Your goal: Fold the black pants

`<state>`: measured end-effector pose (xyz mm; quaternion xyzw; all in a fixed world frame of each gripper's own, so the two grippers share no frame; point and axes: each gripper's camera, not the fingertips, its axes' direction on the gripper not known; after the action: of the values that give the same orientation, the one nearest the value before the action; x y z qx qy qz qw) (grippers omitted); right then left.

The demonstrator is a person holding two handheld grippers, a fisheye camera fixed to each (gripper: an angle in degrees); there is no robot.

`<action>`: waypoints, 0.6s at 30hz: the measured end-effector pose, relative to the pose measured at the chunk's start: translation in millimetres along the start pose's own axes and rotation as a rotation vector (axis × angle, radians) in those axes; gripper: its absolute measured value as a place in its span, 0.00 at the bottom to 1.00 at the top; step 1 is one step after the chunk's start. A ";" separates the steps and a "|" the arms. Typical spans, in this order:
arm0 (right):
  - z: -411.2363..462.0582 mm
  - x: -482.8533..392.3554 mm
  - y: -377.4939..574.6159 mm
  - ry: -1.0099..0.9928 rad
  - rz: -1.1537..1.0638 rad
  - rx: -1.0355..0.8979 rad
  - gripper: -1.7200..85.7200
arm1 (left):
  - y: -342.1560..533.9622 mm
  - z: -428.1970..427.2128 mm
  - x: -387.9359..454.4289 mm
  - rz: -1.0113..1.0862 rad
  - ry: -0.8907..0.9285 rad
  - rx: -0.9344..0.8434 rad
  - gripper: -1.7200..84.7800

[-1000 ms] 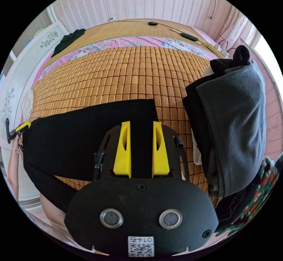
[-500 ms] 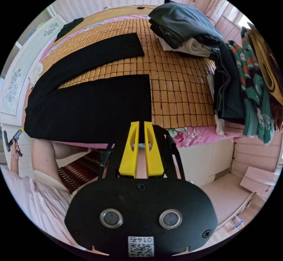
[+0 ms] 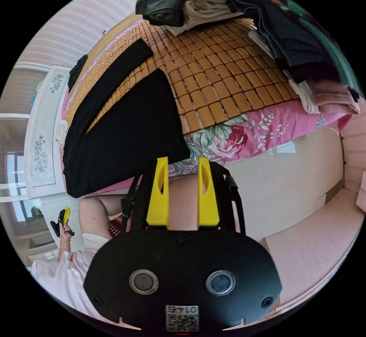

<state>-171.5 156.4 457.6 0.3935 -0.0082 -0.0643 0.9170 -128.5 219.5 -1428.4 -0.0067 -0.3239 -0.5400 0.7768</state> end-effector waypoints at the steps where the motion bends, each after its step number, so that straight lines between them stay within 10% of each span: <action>1: 3.1 3.2 -2.6 -0.024 0.013 -0.012 0.14 | -1.0 -4.4 -14.2 -0.034 0.031 0.002 0.11; 18: -53.7 -13.7 1.6 -0.168 -0.006 0.127 0.03 | -66.1 -17.0 -119.2 -0.309 0.103 0.107 0.15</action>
<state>-181.4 197.9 422.1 0.4442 -0.0877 -0.0993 0.8861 -200.5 285.3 -1525.2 0.1120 -0.3093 -0.6346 0.6994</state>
